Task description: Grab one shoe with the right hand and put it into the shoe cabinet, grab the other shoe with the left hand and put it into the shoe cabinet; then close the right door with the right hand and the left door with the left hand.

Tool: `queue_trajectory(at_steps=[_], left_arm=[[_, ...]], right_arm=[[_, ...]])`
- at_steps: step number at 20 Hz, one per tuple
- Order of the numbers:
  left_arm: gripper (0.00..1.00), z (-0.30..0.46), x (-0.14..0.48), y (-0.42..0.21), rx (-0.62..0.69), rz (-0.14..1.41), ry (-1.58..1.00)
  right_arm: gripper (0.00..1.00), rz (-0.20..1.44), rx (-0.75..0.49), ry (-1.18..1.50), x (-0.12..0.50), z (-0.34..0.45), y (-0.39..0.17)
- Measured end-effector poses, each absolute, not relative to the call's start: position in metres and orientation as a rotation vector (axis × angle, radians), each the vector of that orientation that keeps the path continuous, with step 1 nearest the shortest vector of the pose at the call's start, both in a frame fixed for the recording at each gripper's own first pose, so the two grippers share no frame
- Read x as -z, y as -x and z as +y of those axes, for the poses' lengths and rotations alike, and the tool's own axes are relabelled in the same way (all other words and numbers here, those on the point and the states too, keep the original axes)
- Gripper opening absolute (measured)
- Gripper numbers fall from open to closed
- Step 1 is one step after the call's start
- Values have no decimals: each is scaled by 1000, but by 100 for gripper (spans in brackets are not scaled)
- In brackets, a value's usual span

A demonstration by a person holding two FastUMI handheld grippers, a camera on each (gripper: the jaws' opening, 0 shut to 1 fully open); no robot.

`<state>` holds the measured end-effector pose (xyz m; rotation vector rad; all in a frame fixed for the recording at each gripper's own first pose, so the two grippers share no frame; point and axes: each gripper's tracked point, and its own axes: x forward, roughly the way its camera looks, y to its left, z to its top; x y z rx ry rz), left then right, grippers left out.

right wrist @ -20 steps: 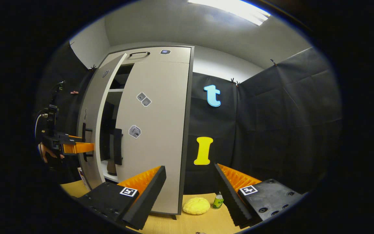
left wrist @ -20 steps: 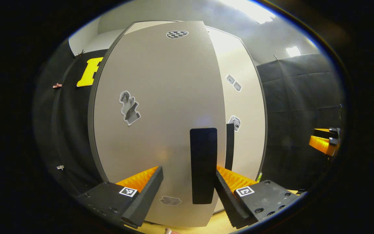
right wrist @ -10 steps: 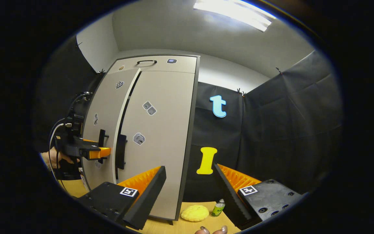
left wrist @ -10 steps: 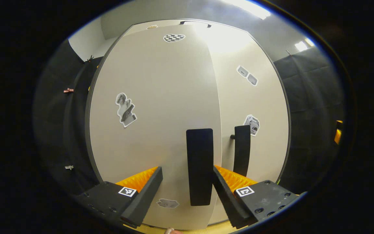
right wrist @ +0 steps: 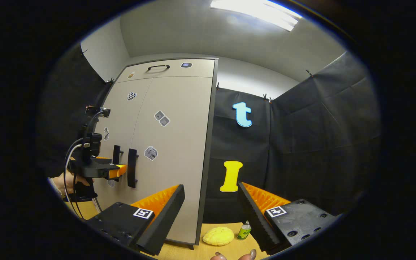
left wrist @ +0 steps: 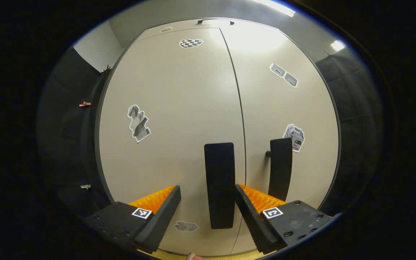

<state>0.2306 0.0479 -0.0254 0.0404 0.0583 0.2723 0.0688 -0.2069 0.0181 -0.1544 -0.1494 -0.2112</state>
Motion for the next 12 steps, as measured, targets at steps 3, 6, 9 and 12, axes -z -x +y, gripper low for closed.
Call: queue_trajectory(at_steps=[3, 6, 9, 12], left_arm=[[95, 44, 24, -229, -252, 50, -9], [95, 34, 13, -212, -225, 25, 5], [95, 26, 7, -179, -198, 41, -20], [95, 23, 2, -139, -178, 43, -1]], right_arm=[[97, -136, 203, 138, -16, -206, -68], [97, -125, 184, 120, -14, -199, -69], [97, -116, 150, 102, -13, -182, -70], [97, -106, 104, 100, -9, -160, -76]])
